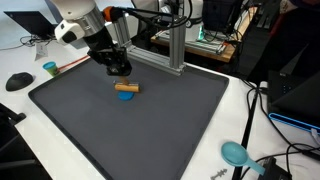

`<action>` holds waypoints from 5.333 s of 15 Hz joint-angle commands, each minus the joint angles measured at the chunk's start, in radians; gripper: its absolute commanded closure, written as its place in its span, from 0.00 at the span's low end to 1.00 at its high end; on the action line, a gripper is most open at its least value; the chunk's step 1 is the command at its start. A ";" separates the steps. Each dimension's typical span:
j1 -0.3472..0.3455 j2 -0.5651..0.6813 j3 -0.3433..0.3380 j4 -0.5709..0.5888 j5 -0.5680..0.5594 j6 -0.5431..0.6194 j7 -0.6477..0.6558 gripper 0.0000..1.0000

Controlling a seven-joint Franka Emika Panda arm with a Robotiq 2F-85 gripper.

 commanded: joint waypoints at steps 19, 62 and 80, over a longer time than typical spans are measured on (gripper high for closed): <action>-0.027 -0.056 0.070 -0.113 0.029 0.301 -0.101 0.78; -0.031 -0.066 0.050 -0.226 -0.023 0.290 -0.976 0.78; -0.030 -0.067 0.075 -0.226 -0.007 0.303 -1.007 0.78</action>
